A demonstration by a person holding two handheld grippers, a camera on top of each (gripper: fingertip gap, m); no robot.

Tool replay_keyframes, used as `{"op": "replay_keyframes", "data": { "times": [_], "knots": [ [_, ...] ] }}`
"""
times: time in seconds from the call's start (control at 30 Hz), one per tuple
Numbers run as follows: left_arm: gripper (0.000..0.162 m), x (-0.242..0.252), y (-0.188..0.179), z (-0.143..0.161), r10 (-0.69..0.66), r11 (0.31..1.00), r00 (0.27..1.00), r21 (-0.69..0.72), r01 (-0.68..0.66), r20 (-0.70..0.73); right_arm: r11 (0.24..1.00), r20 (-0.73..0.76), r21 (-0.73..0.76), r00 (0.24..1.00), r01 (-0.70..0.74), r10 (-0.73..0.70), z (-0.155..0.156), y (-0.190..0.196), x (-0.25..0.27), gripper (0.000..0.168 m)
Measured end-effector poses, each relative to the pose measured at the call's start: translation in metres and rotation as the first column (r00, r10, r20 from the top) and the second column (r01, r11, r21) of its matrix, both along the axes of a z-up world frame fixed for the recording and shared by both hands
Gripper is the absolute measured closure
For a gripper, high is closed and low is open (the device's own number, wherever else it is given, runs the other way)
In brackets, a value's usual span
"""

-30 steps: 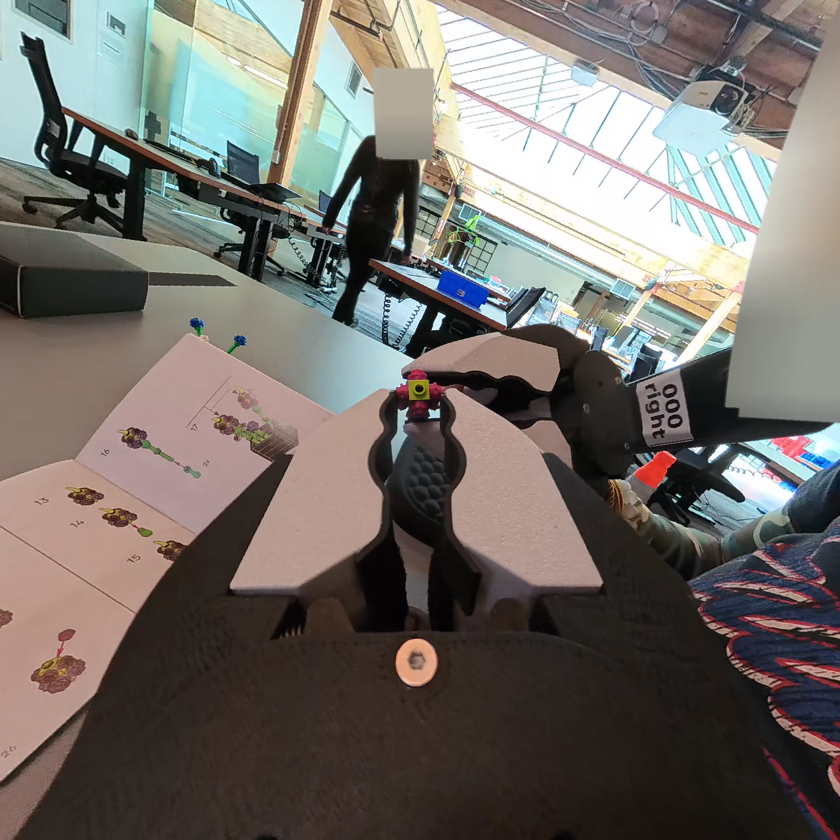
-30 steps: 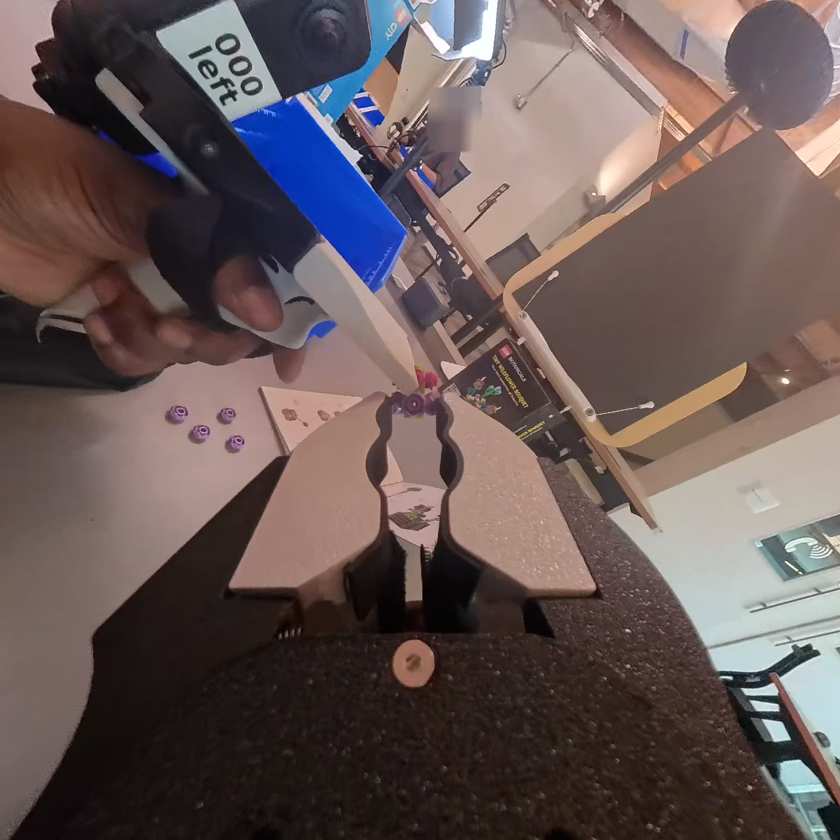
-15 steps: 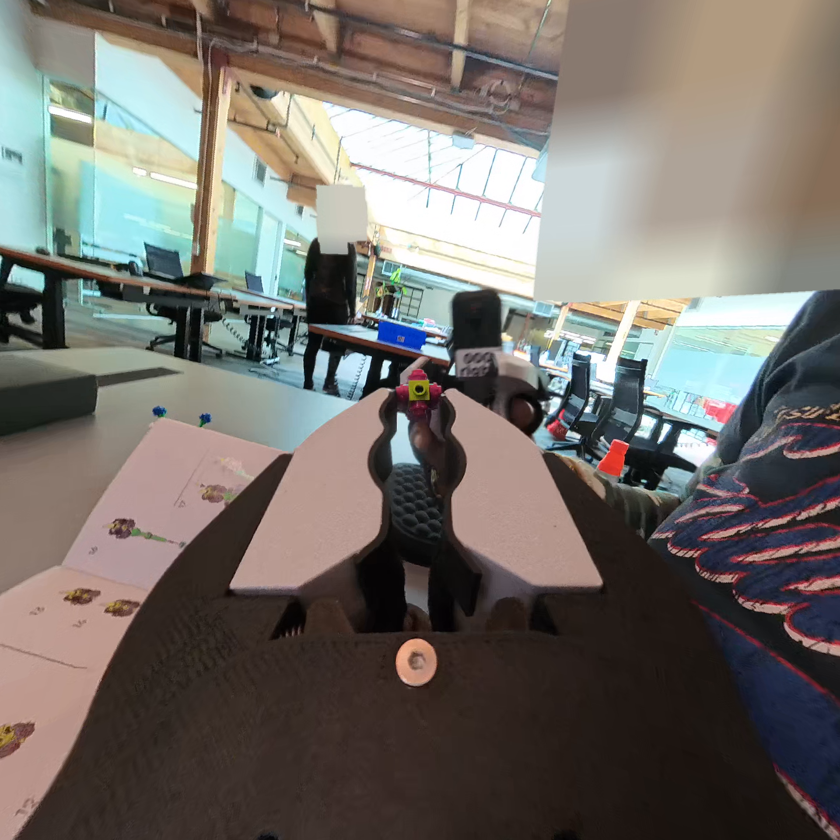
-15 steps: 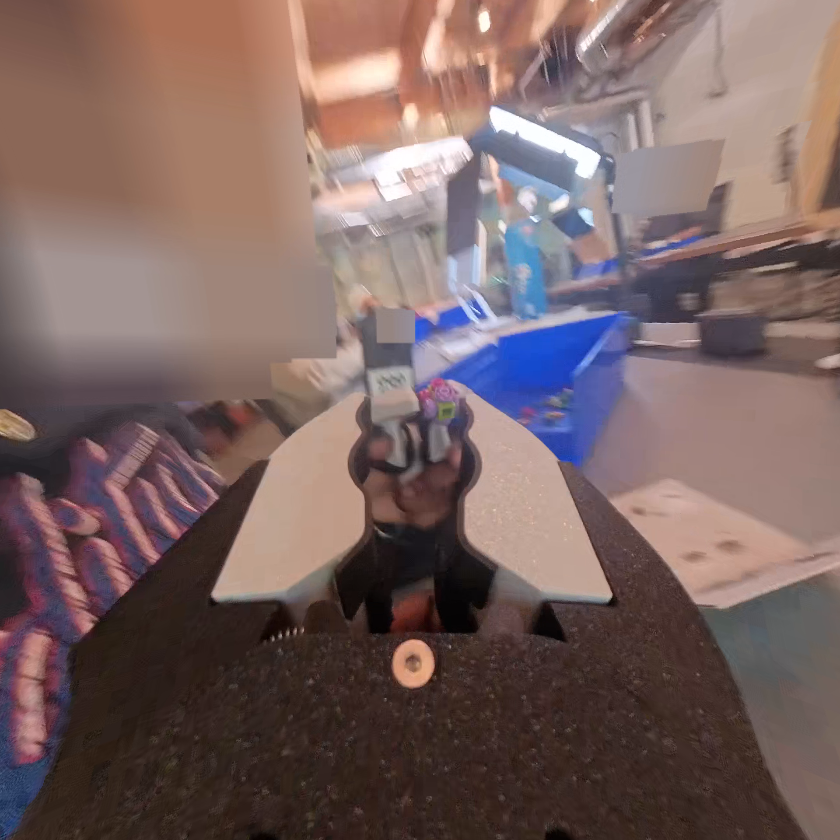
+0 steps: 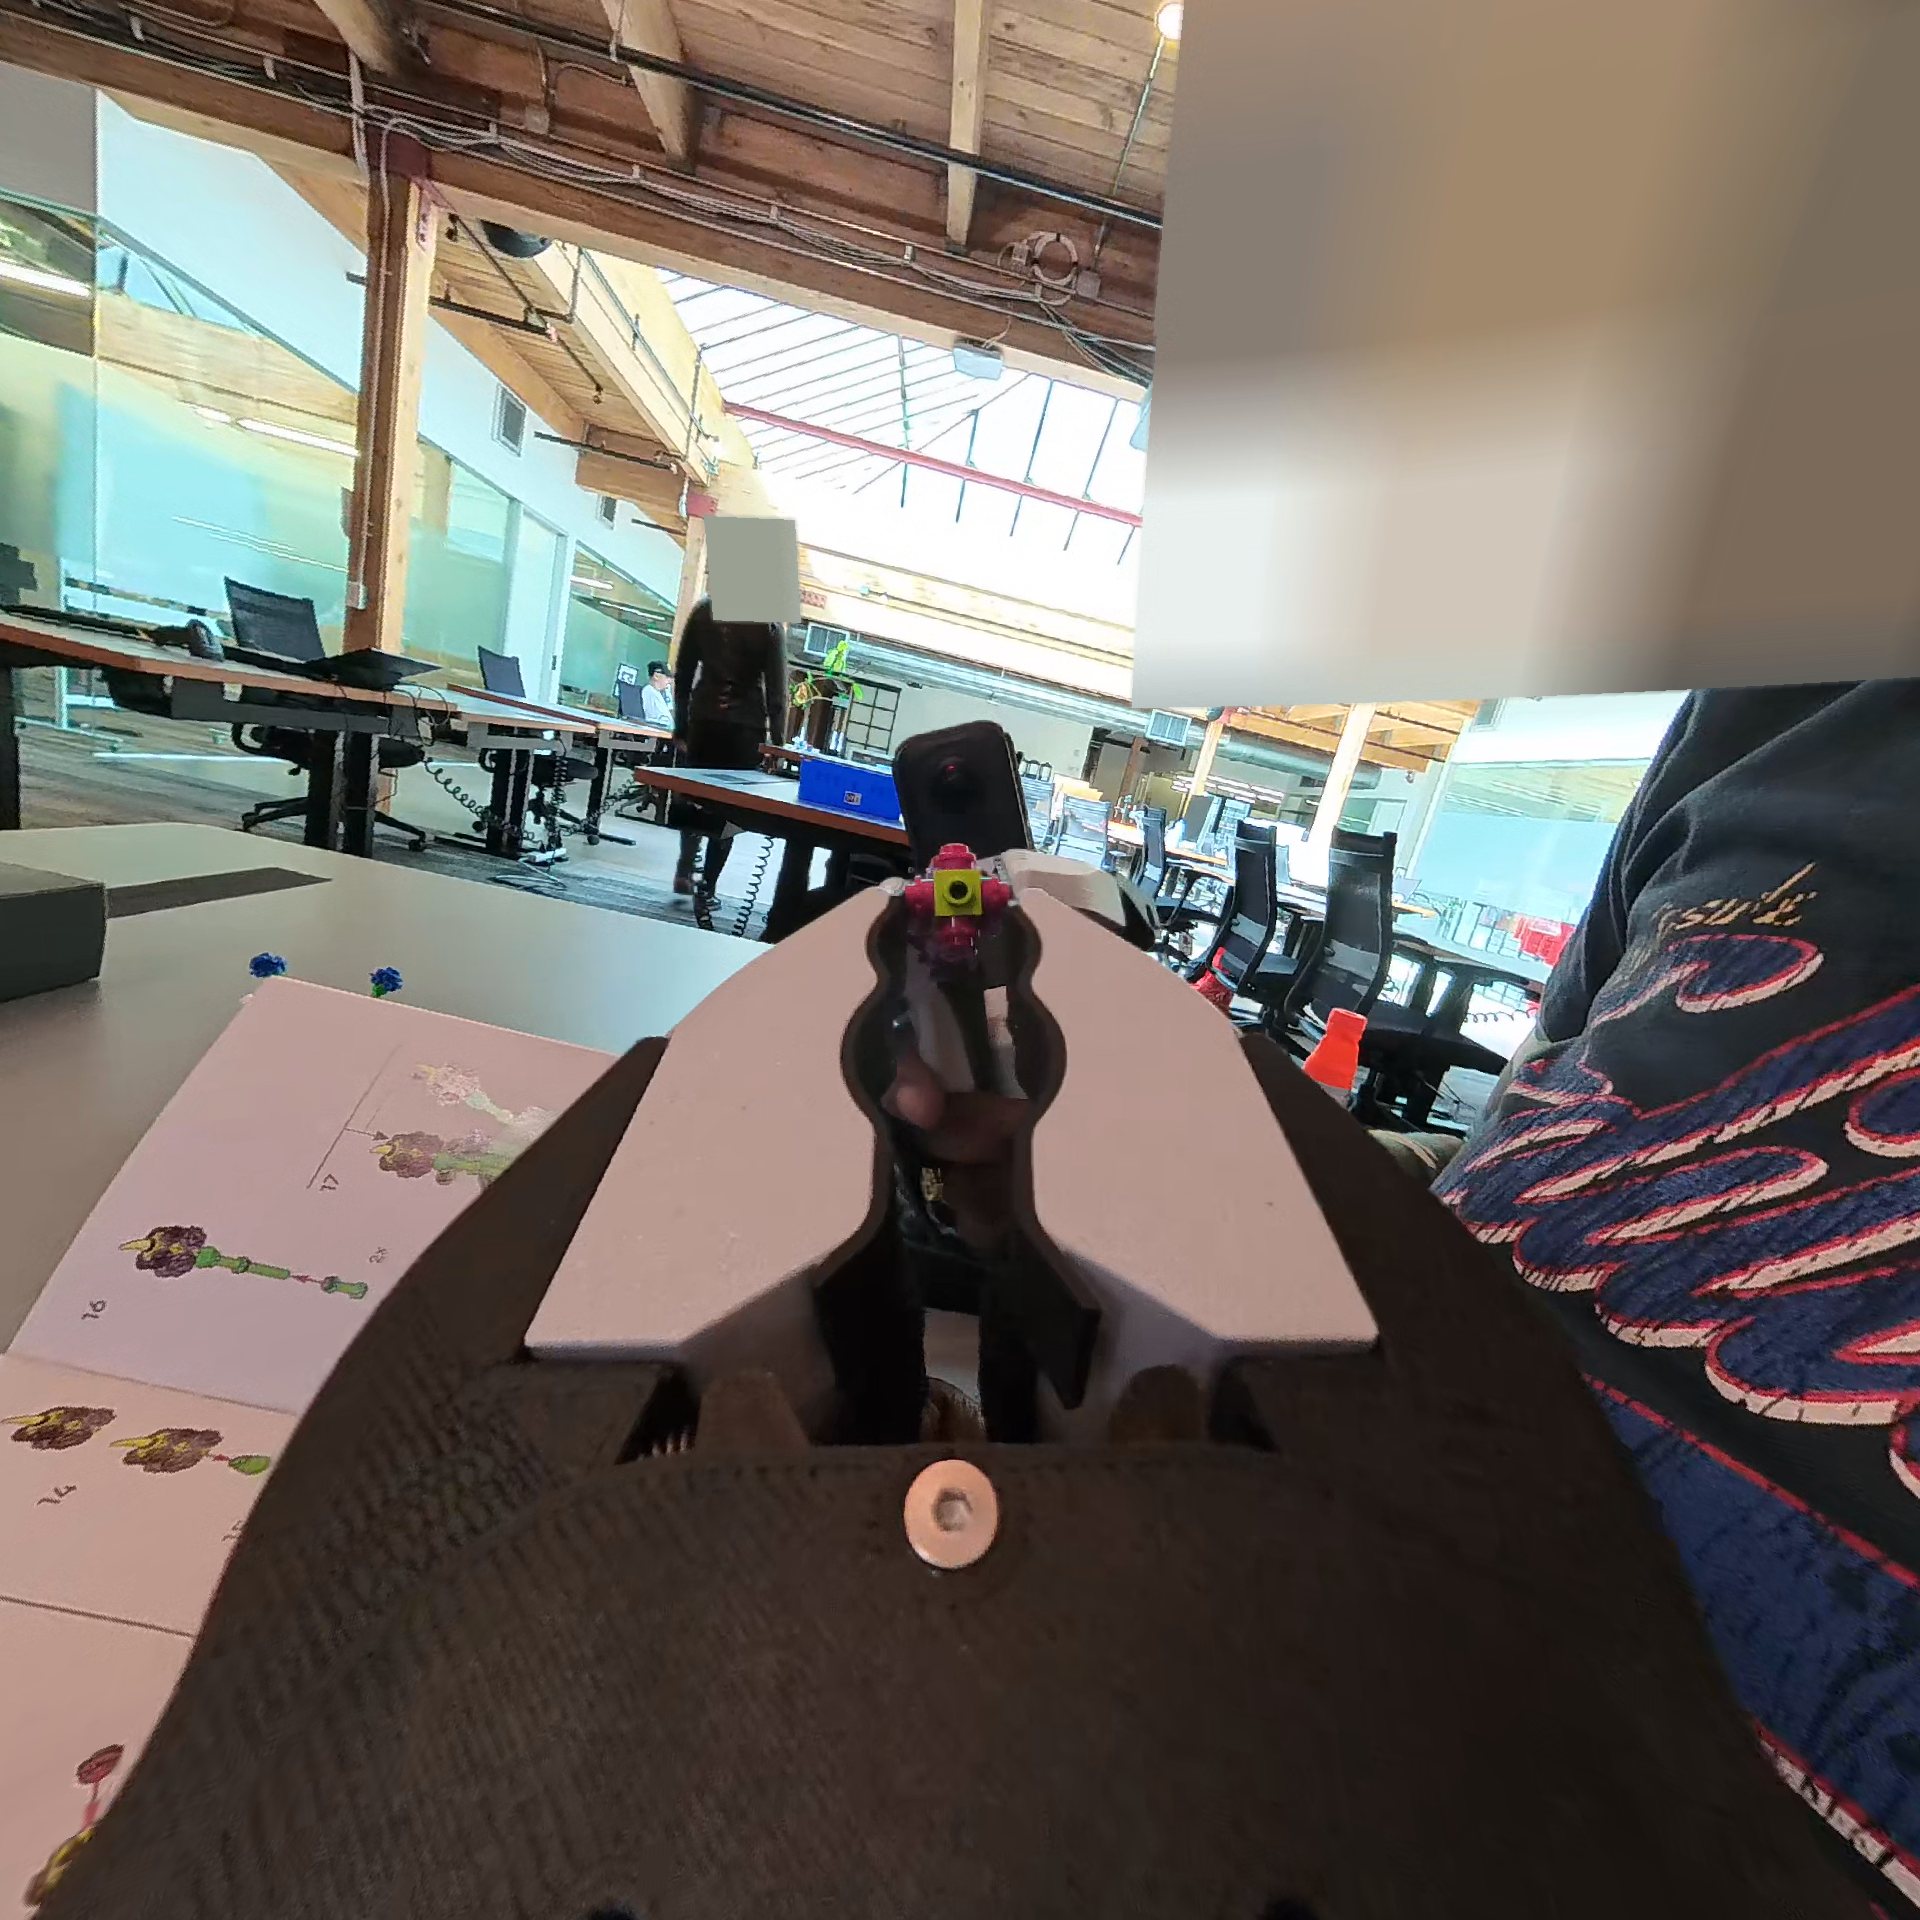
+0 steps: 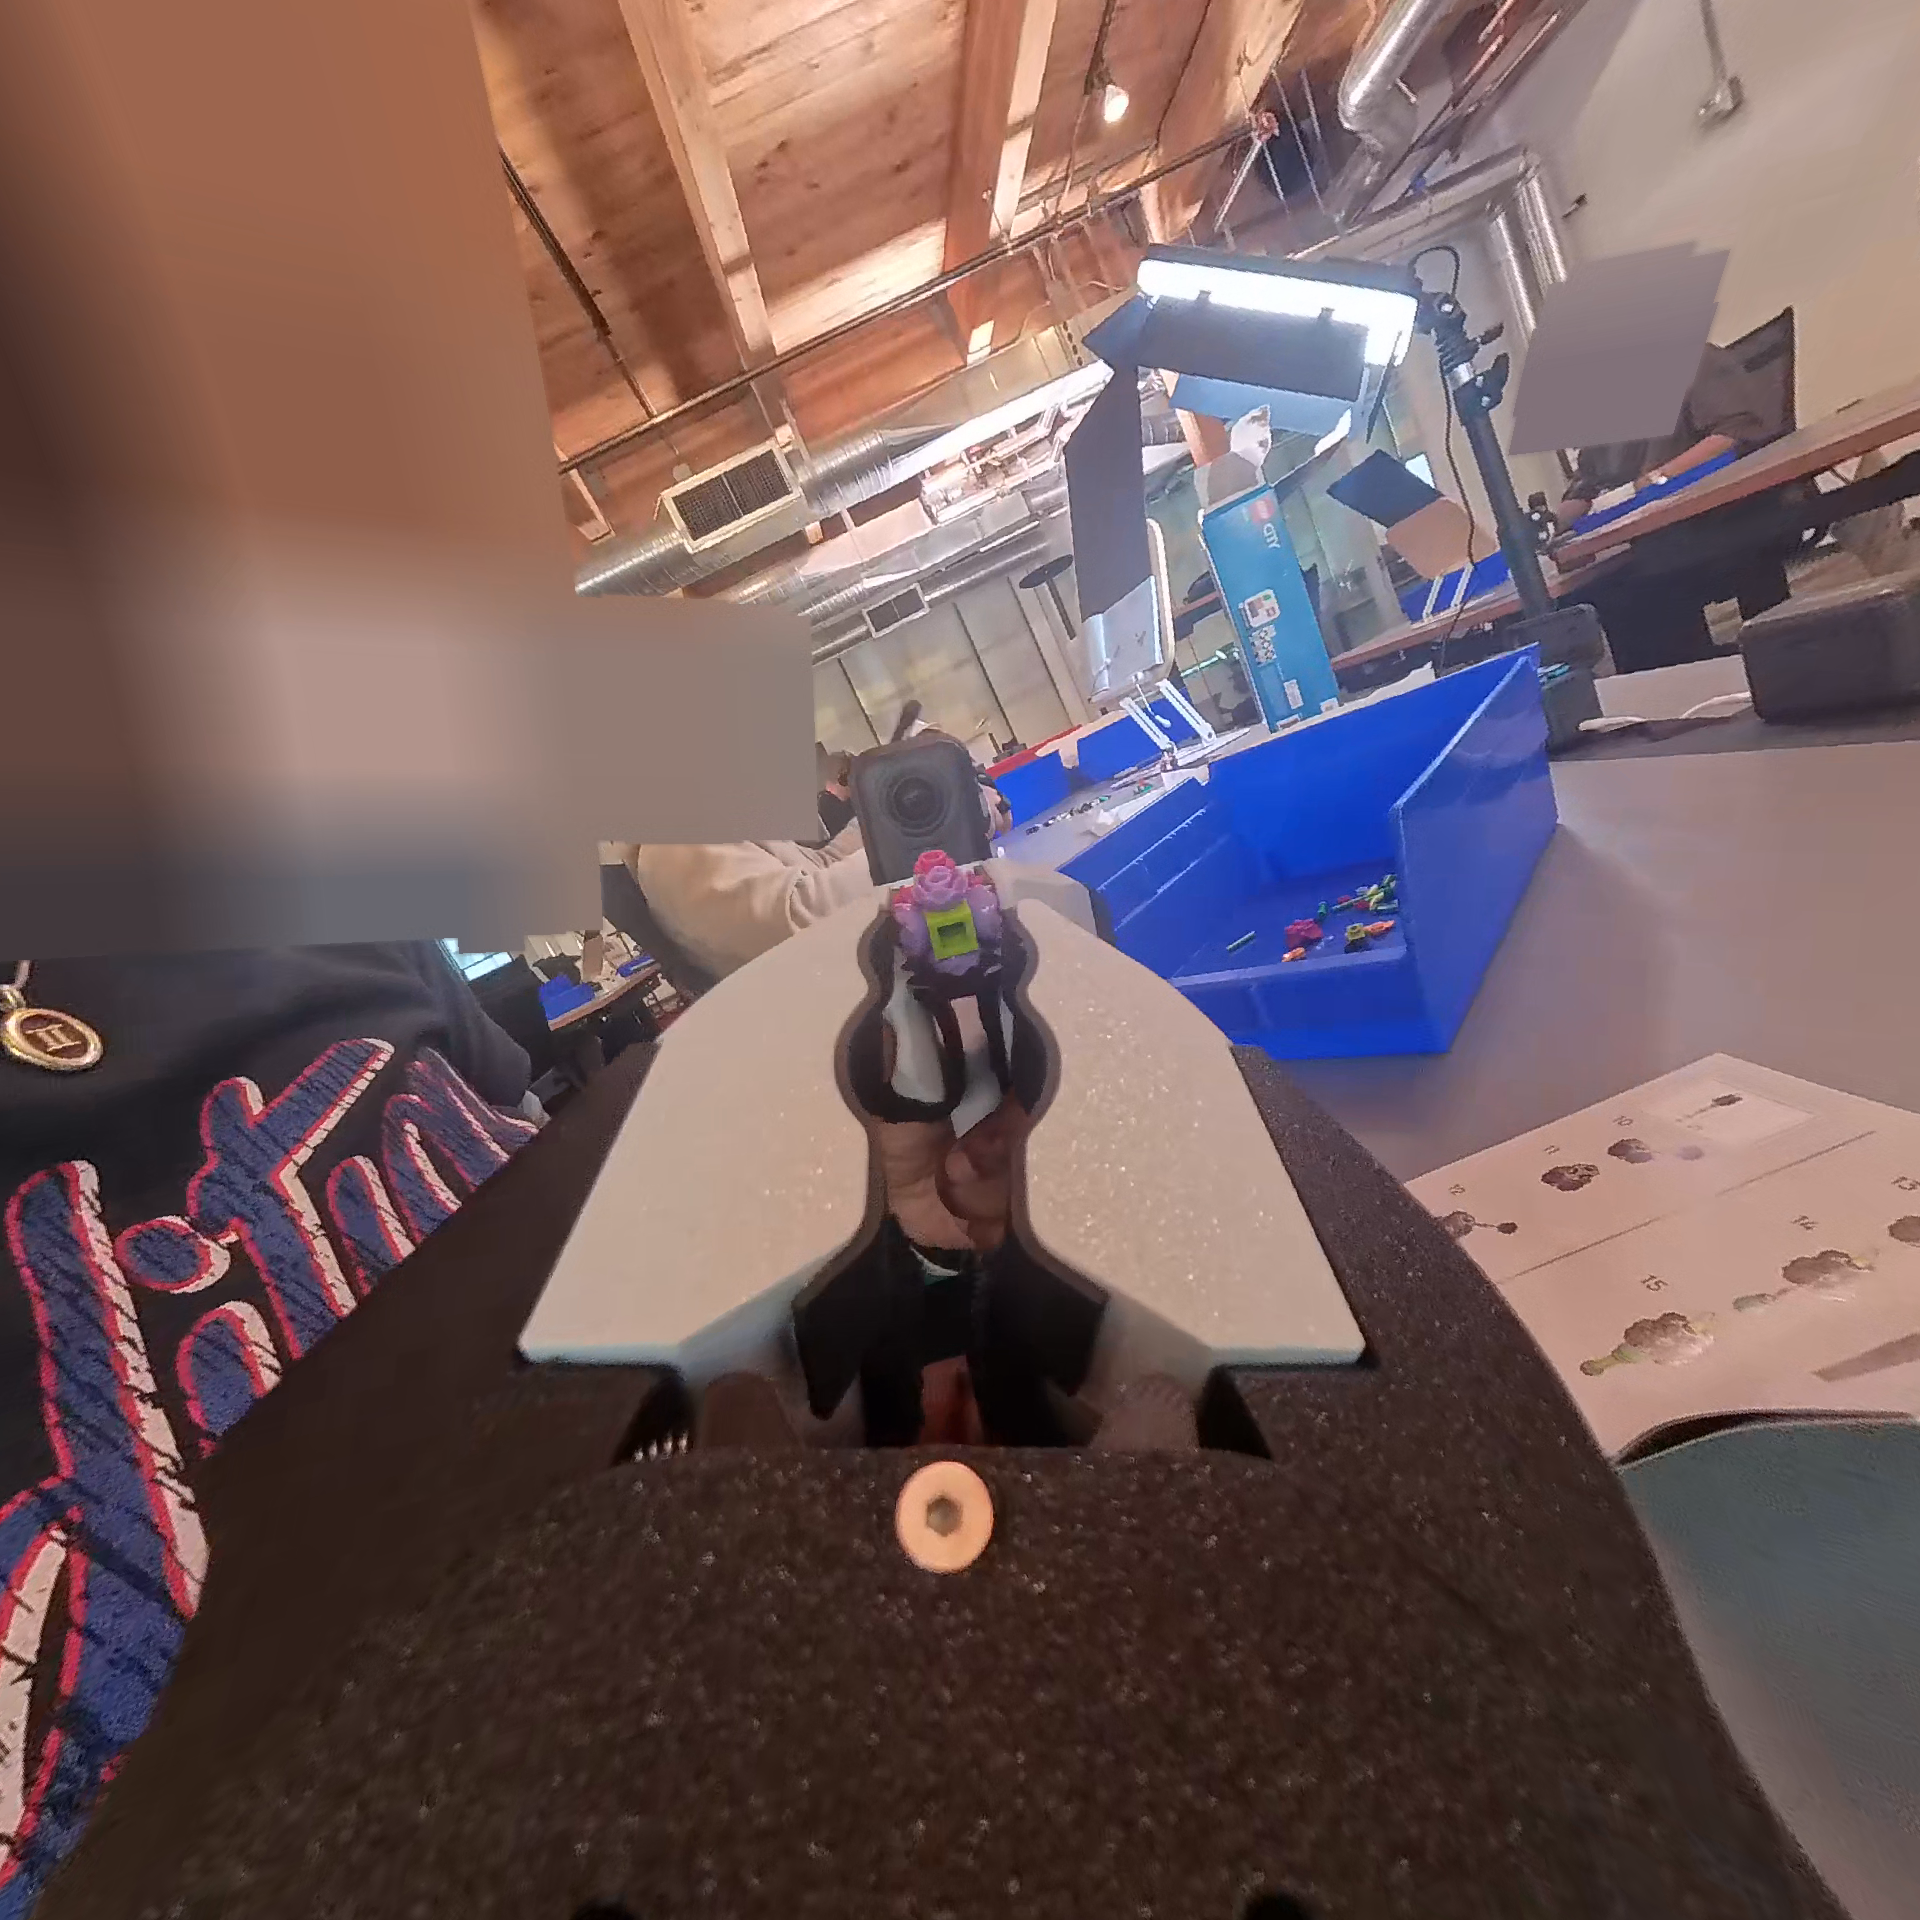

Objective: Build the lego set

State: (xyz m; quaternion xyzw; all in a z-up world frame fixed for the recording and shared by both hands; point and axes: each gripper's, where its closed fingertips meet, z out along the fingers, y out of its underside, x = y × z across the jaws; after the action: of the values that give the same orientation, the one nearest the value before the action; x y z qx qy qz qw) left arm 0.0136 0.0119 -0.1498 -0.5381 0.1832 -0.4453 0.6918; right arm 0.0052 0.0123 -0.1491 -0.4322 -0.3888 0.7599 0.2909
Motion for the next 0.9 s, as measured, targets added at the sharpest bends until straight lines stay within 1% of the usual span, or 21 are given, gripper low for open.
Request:
{"op": "replay_keyframes", "data": {
  "times": [0.23,0.27,0.33,0.37,0.4,0.43,0.47,0.5,0.53,0.57,0.63,0.73,0.8,0.83,0.9],
  "knots": [
    [0.144,0.003,-0.003,0.001,-0.065,0.998,0.997,-0.012,0.065,0.032,1.0,-0.031,0.009,0.999,-0.018,0.019,0.001,-0.003,0.001,0.147],
    [0.144,0.003,-0.004,0.001,-0.068,0.998,0.997,-0.011,0.068,0.037,1.0,-0.039,0.025,0.999,-0.017,0.018,0.002,-0.004,0.002,0.149],
    [0.144,0.003,-0.004,0.002,-0.07,0.997,0.997,-0.013,0.071,0.043,0.998,-0.047,0.063,0.999,0.013,-0.01,0.002,-0.004,0.002,0.15],
    [0.144,0.003,-0.003,0.002,-0.067,0.998,0.997,-0.014,0.067,0.047,0.998,-0.047,0.058,0.999,0.023,-0.02,0.002,-0.003,0.001,0.15],
    [0.143,0.001,-0.002,0.002,-0.054,0.998,0.997,-0.012,0.054,0.048,0.999,-0.045,0.025,0.999,0.022,-0.021,0.002,-0.001,0.0,0.15],
    [0.139,0.0,-0.001,0.003,-0.03,1.0,0.999,0.003,0.03,0.041,0.999,-0.06,-0.042,0.998,0.0,-0.002,0.005,0.0,0.001,0.15],
    [0.13,-0.001,-0.001,0.004,0.001,1.0,1.0,0.029,-0.002,0.027,0.988,-0.089,-0.146,0.995,-0.047,0.034,0.009,0.001,0.002,0.15],
    [0.123,-0.002,-0.001,0.006,0.035,0.997,0.999,0.064,-0.036,0.008,0.96,-0.119,-0.26,0.99,-0.107,0.078,0.012,0.003,0.003,0.15],
    [0.12,-0.003,-0.002,0.008,0.069,0.993,0.998,0.101,-0.067,-0.016,0.916,-0.15,-0.366,0.982,-0.167,0.119,0.013,0.005,0.004,0.151],
    [0.119,-0.002,-0.002,0.008,0.104,0.986,0.994,0.134,-0.097,-0.044,0.862,-0.177,-0.455,0.971,-0.225,0.16,0.013,0.004,0.004,0.15],
    [0.118,0.0,0.001,0.005,0.175,0.973,0.979,0.172,-0.156,-0.104,0.756,-0.219,-0.575,0.949,-0.313,0.226,0.012,-0.001,0.001,0.15],
    [0.123,0.001,0.0,0.007,0.265,0.941,0.952,0.255,-0.221,-0.156,0.624,-0.279,-0.688,0.929,-0.371,0.245,0.011,-0.003,-0.003,0.15],
    [0.128,-0.002,0.0,0.01,0.351,0.903,0.919,0.324,-0.281,-0.181,0.555,-0.299,-0.742,0.926,-0.377,0.231,0.009,0.0,-0.007,0.15],
    [0.129,-0.004,0.001,0.01,0.392,0.886,0.899,0.344,-0.311,-0.197,0.531,-0.306,-0.757,0.924,-0.381,0.228,0.008,0.0,-0.008,0.15],
    [0.129,-0.007,0.004,0.008,0.439,0.866,0.871,0.36,-0.346,-0.219,0.509,-0.299,-0.775,0.927,-0.375,0.229,0.004,-0.001,-0.011,0.15]
  ]
}}
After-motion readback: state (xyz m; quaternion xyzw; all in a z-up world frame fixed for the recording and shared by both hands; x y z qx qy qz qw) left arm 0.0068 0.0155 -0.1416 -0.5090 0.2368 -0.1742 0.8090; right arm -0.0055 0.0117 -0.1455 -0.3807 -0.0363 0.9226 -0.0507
